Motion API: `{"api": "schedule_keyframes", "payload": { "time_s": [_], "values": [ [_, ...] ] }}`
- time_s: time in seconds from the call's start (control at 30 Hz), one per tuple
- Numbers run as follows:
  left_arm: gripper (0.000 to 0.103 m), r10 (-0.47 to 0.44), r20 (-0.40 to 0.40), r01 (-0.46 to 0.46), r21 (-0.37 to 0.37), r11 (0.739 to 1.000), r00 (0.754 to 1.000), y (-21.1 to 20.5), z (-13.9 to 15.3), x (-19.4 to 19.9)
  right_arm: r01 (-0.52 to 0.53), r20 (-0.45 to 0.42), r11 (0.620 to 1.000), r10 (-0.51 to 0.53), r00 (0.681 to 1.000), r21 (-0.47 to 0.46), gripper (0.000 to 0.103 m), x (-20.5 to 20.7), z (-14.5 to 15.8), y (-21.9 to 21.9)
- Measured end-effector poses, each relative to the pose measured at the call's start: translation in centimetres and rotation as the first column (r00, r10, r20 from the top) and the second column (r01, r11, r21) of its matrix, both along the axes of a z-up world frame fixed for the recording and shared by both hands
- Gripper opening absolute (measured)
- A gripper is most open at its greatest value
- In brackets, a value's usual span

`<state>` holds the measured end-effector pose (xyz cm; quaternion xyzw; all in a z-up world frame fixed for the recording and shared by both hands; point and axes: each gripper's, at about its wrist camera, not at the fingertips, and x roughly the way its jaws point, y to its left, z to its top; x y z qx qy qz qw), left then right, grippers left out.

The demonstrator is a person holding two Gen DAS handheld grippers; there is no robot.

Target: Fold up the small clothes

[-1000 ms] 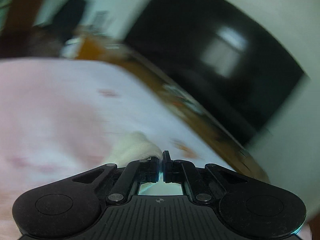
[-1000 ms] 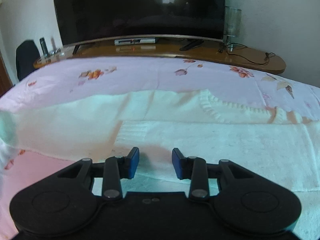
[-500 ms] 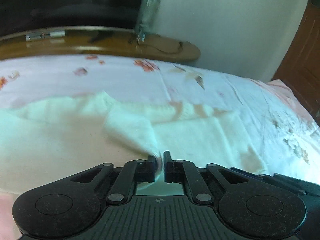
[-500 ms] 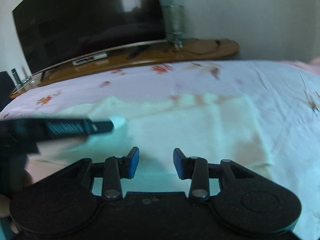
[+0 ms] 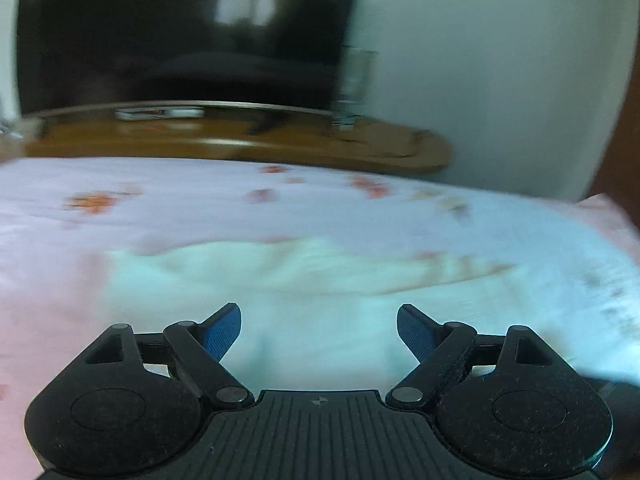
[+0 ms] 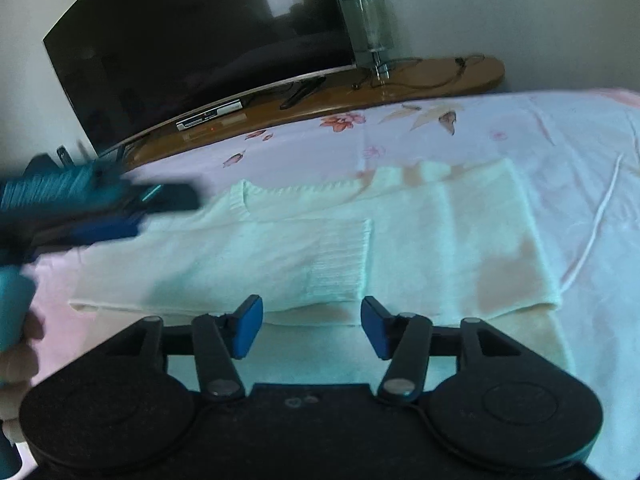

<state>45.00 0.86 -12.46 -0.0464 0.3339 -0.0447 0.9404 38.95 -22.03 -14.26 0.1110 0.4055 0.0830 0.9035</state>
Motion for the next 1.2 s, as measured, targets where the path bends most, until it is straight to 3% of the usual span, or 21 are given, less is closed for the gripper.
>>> {"api": "schedule_keyframes", "payload": {
  "time_s": [0.13, 0.2, 0.27, 0.3, 0.33, 0.37, 0.57, 0.63, 0.7, 0.8, 0.87, 0.93, 1.0, 1.1, 1.13, 1.2],
  "values": [
    [0.085, 0.095, -0.025, -0.094, 0.058, 0.994, 0.995, 3.8, -1.2, -1.3, 0.086, -0.013, 0.996, -0.086, 0.996, 0.007, 0.051, 0.9, -0.6, -0.5],
    [0.085, 0.129, -0.031, -0.127, 0.056, 0.990, 0.991, 4.8, -1.8, -1.5, 0.064, -0.009, 0.998, -0.064, 0.998, 0.019, 0.039, 1.6, -0.7, 0.2],
    [0.085, 0.140, -0.034, -0.138, 0.051, 0.989, 0.990, 5.2, -2.1, -1.5, 0.046, -0.007, 0.999, -0.046, 0.999, -0.007, 0.034, 2.3, -1.1, 1.0],
    [0.085, 0.141, -0.030, -0.139, 0.055, 0.989, 0.990, 5.2, -2.2, -1.5, 0.039, -0.016, 0.999, -0.039, 0.999, -0.006, 0.023, 2.6, -1.3, 1.3],
    [0.085, 0.142, -0.027, -0.140, 0.065, 0.988, 0.990, 5.2, -2.3, -1.5, 0.035, -0.028, 0.999, -0.035, 0.999, 0.002, 0.006, 2.8, -1.5, 1.5],
    [0.085, 0.141, -0.027, -0.139, 0.071, 0.988, 0.990, 5.1, -2.4, -1.5, 0.035, -0.030, 0.999, -0.035, 0.999, 0.003, 0.004, 2.9, -1.6, 1.6],
    [0.085, 0.110, -0.030, -0.108, 0.055, 0.993, 0.993, 4.6, -2.8, -1.7, 0.079, 0.120, 0.988, -0.063, 0.991, -0.131, 0.002, 0.0, 2.5, -0.9],
    [0.085, 0.107, -0.036, -0.106, 0.037, 0.994, 0.994, 4.5, -2.8, -1.6, 0.122, 0.117, 0.977, -0.103, 0.988, -0.172, 0.002, -0.5, 2.7, -3.0],
    [0.085, 0.104, -0.037, -0.103, 0.023, 0.994, 0.994, 4.5, -2.9, -1.7, 0.126, 0.043, 0.986, -0.122, 0.992, -0.107, 0.002, -0.4, 1.9, -5.3],
    [0.085, 0.110, -0.039, -0.109, 0.024, 0.994, 0.993, 4.5, -3.0, -1.8, 0.162, -0.016, 0.986, -0.161, 0.987, 0.049, 0.025, -0.4, 1.0, -6.3],
    [0.085, 0.113, -0.044, -0.112, 0.021, 0.994, 0.993, 4.5, -3.0, -1.8, 0.122, -0.020, 0.991, -0.121, 0.992, 0.055, 0.027, 0.1, 0.6, -4.7],
    [0.085, 0.121, -0.037, -0.120, 0.026, 0.992, 0.992, 4.6, -2.9, -1.9, 0.077, -0.028, 0.996, -0.076, 0.997, 0.047, 0.040, 0.8, 0.0, -2.9],
    [0.085, 0.128, -0.031, -0.128, 0.020, 0.992, 0.991, 5.0, -2.7, -2.0, 0.059, -0.033, 0.998, -0.058, 0.998, 0.030, 0.046, 1.5, -0.8, -1.2],
    [0.085, 0.149, -0.037, -0.149, 0.007, 0.989, 0.988, 5.5, -2.7, -1.8, 0.040, -0.033, 0.999, -0.040, 0.999, -0.006, 0.035, 2.2, -1.4, 0.6],
    [0.085, 0.158, -0.041, -0.158, 0.001, 0.987, 0.987, 5.6, -2.8, -1.7, 0.028, -0.021, 0.999, -0.029, 0.999, -0.038, 0.018, 2.4, -1.4, 1.4],
    [0.085, 0.168, -0.041, -0.169, -0.007, 0.986, 0.985, 5.9, -2.8, -1.6, 0.016, -0.003, 0.998, -0.016, 1.000, -0.062, 0.009, 2.4, -1.1, 2.2]
  ]
}}
